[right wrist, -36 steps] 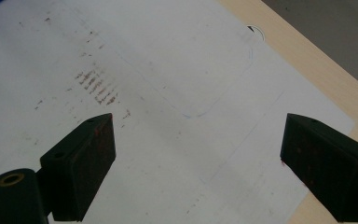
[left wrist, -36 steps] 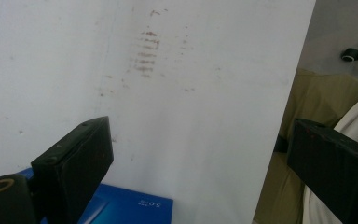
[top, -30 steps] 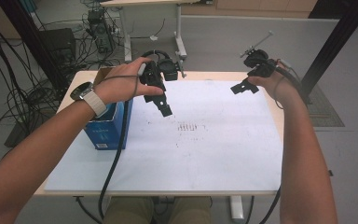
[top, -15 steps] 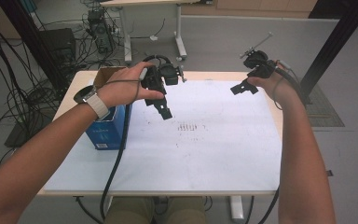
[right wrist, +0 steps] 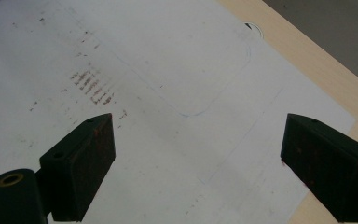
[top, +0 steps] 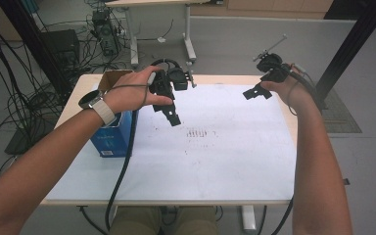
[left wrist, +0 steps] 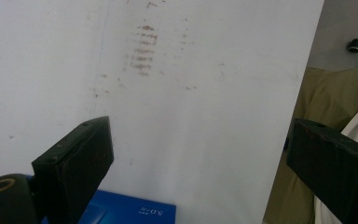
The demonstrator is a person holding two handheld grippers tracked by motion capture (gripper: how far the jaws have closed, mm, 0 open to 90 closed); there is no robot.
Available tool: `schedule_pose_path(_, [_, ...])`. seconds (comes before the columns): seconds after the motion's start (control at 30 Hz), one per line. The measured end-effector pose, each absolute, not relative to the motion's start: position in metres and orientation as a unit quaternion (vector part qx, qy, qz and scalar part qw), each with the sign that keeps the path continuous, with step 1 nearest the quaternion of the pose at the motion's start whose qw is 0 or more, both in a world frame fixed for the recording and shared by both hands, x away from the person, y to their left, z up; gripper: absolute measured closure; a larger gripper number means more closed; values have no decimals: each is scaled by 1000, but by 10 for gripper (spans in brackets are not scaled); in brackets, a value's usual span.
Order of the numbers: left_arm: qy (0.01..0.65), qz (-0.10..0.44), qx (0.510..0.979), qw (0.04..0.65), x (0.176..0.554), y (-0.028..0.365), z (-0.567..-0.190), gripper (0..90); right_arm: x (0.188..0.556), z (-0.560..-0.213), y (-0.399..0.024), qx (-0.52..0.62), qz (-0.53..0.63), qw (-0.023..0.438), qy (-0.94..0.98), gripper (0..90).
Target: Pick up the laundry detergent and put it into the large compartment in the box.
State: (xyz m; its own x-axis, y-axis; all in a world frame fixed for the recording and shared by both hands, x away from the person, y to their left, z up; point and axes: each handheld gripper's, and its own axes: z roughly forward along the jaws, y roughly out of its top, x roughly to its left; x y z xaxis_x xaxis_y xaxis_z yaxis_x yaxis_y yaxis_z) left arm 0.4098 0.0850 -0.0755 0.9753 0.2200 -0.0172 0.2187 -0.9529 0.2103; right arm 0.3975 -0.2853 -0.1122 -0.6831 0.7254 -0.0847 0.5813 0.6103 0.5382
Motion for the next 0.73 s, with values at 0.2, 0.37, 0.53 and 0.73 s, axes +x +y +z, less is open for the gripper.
schedule_pose_path(0.2, [108, 5, 989, 99, 410, 83, -75, 78, 397, -113, -286, 370, 243, 149, 884, 101])
schedule_pose_path(0.37, [112, 6, 989, 101, 409, 84, -76, 78, 396, -114, -287, 370, 244, 148, 884, 99])
schedule_pose_path(0.53, [116, 6, 988, 103, 409, 86, -77, 78, 395, -115, -289, 369, 245, 148, 884, 98])
schedule_pose_path(0.73, [119, 4, 988, 101, 409, 86, -78, 78, 392, -116, -292, 371, 246, 149, 883, 98])
